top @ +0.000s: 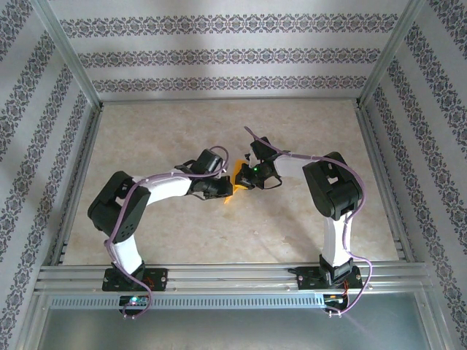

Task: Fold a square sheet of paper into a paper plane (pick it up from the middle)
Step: Fold the wing for the fifth time at the center of the table.

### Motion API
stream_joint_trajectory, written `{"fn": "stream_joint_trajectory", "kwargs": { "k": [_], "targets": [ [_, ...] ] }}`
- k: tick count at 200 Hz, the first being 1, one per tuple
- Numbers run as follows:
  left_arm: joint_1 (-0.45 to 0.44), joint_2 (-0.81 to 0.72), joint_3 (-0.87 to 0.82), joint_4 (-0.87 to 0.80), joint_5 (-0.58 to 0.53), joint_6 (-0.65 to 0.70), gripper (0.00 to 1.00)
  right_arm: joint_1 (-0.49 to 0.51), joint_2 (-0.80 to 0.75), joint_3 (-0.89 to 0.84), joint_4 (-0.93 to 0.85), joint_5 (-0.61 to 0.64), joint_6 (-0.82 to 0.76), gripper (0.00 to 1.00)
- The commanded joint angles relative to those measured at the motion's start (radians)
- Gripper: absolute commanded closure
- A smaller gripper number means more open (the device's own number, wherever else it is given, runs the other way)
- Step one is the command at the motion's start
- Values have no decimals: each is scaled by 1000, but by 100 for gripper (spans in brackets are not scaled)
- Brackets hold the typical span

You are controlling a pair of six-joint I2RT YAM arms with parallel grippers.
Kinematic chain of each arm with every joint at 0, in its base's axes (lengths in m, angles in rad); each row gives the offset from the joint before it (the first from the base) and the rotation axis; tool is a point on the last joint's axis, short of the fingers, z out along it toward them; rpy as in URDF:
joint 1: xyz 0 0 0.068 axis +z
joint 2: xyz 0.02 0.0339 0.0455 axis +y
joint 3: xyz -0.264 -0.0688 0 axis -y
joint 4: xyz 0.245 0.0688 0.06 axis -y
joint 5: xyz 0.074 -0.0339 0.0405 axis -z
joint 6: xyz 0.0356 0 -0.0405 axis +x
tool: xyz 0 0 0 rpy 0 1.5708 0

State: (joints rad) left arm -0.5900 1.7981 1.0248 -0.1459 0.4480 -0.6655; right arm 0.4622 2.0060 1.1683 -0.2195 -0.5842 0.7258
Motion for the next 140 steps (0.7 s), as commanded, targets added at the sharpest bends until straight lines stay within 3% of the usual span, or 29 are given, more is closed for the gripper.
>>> {"fn": "stream_joint_trajectory", "kwargs": {
  "k": [1,87,140],
  "targets": [
    [-16,64,51,-18,23,-2,92,-5,87,-22,-76,144,-16,91],
    [-22,93,5,-104,-9,64,94,-5,109,4,-134,173,-22,91],
    [7,9,-179,51,59,16,94,-9,119,9,-150,182,-28,92]
  ]
}}
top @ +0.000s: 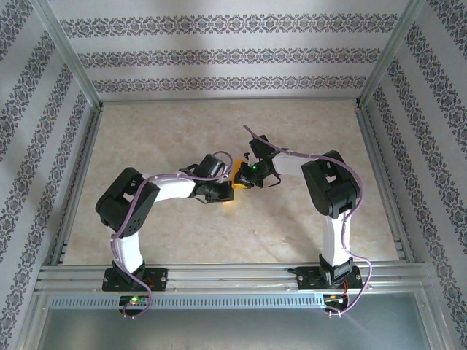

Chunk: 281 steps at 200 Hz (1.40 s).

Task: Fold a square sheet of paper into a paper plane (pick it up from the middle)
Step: Fold the wing for the fifth time at the center of the table.

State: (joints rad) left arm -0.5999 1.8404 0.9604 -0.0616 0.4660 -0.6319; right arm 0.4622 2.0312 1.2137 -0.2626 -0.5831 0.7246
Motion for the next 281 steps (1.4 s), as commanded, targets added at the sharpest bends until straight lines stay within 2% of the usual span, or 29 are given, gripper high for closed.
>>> {"fn": "stream_joint_trajectory", "kwargs": {
  "k": [1,38,72,122,147,191,221,253,281],
  "targets": [
    [18,-35,-121,-27,43,-19,94,-10,94,-37,-107,181,-27,92],
    [44,-88,-212,84,104,-73,94,-10,96,-41,-107,181,-28,92],
    [44,-148,-109,60,112,-58,94,-10,97,-44,-108,185,-30,92],
    [46,-11,38,24,44,-32,94,-13,102,-45,-107,183,-30,92],
    [46,42,52,23,55,-40,94,-12,102,-43,-108,180,-33,92],
    [45,54,30,-44,12,-15,96,-13,107,-41,-109,180,-33,92],
    [46,17,-48,-63,-3,-15,96,-13,109,-41,-109,180,-31,92],
    [46,-78,-148,-67,45,-26,96,-13,113,-36,-112,175,-33,92],
    [46,-167,-146,-92,57,-19,96,-13,108,-39,-112,177,-34,91]
  ]
}}
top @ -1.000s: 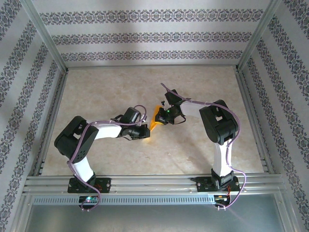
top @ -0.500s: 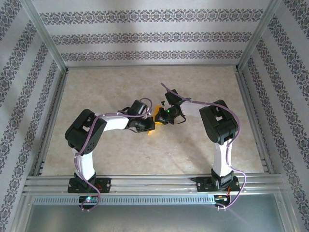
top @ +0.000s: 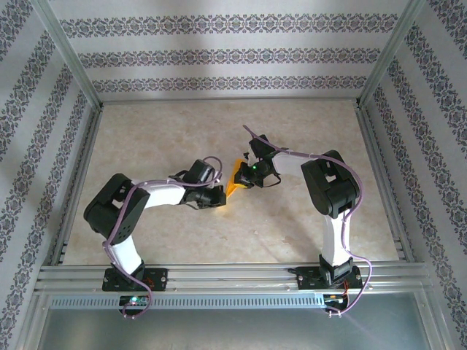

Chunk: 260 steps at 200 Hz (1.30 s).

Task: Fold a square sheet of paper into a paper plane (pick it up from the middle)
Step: Fold the wing for the fifth time at the center of the table.

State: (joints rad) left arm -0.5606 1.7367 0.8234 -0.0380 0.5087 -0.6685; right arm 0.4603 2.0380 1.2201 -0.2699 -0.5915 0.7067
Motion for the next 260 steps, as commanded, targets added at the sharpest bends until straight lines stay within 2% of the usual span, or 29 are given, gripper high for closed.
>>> {"fn": "stream_joint_trajectory", "kwargs": {
  "k": [1,31,56,87,132,197,226,260],
  "targets": [
    [7,-65,-6,-116,13,18,96,-11,101,-46,-104,186,-16,92],
    [6,-66,71,-39,-22,-8,96,-11,105,-48,-96,180,-12,92],
    [7,18,132,36,-51,-45,97,-11,105,-46,-91,173,-9,91],
    [8,112,188,45,-65,-49,100,-12,99,-41,-91,165,-12,91],
    [6,147,176,32,-44,-48,100,-15,92,-39,-76,138,-6,91],
    [6,157,133,-77,-128,-18,100,-51,-36,-5,38,34,-72,89],
    [6,159,133,-89,-130,-10,100,-45,-91,12,42,54,-149,90],
    [5,160,138,-87,-123,-9,100,-11,-51,13,27,73,-162,91]
  ]
}}
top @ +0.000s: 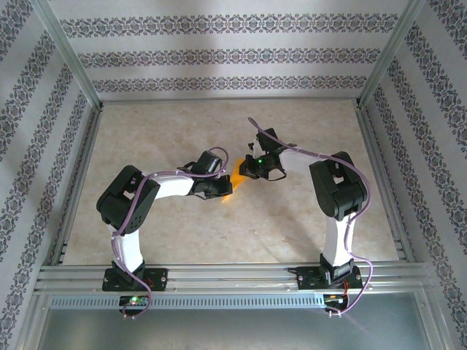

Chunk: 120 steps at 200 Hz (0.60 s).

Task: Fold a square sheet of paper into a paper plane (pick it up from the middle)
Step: Fold the wing for the fifth time at the center of the table.

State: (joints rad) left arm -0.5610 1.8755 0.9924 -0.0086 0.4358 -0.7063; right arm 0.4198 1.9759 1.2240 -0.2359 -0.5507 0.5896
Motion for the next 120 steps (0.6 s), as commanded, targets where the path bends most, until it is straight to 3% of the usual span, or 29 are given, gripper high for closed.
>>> {"fn": "stream_joint_trajectory", "kwargs": {
  "k": [1,51,120],
  "targets": [
    [6,22,-30,-116,-49,28,100,30,11,9,-6,32,-44,91],
    [5,17,-33,-125,-47,28,100,38,59,23,-16,35,-65,91],
    [6,9,-88,-120,-42,18,100,-47,123,71,-26,28,-99,91]
  ]
}}
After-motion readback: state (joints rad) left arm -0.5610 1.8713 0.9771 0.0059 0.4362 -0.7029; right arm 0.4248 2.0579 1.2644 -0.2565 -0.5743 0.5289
